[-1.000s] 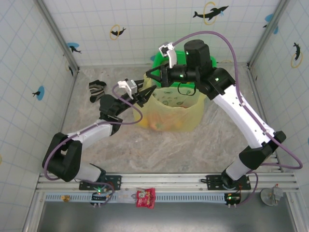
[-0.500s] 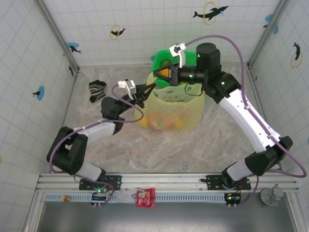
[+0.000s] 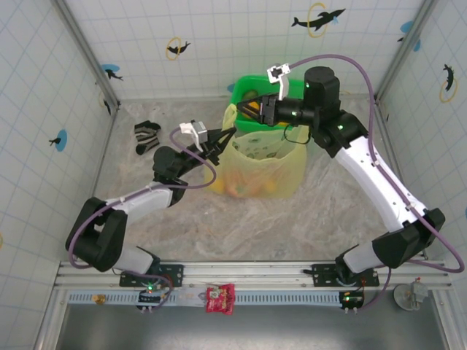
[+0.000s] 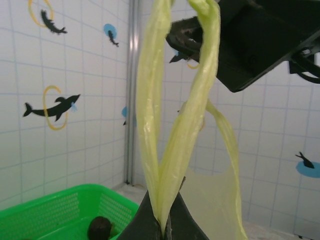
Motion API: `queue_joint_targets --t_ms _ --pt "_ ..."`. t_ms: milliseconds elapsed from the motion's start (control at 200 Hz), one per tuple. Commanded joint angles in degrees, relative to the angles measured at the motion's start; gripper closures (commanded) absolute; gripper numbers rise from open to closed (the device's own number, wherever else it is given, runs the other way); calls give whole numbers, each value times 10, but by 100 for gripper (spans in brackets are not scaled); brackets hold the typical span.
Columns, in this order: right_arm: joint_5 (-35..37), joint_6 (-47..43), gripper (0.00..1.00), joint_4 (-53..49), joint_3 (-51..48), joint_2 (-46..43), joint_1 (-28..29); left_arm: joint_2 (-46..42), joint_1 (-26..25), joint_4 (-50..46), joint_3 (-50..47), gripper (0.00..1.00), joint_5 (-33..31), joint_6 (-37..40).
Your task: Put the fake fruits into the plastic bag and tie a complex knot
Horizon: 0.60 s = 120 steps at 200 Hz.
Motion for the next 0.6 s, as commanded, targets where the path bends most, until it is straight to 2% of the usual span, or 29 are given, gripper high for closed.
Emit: queue_joint_targets --t_ms 0,50,145,260,370,430,520,595 --pt "87 -70 48 -33 35 -35 -4 -48 -4 -75 -4 100 -102 22" --pt "119 -94 46 -41 30 -49 -6 -68 -4 -92 -14 100 -138 22" --pt "205 -144 46 -19 -19 -93 -10 -98 -3 -128 -27 100 -169 25" --pt "267 -204 41 28 -96 -155 -14 -113 -3 -139 -41 100 -159 17" --pt "283 -251 40 46 -151 -198 -17 -114 -3 -137 -52 100 -155 14" --pt "302 -273 35 77 -207 -222 -23 -116 -3 -130 -56 100 -160 11" --pt "284 -327 24 184 -338 -278 -37 -121 -3 -130 -56 100 -159 18" --pt "251 -340 16 253 -407 -300 -52 -127 -3 -135 -55 100 -155 29"
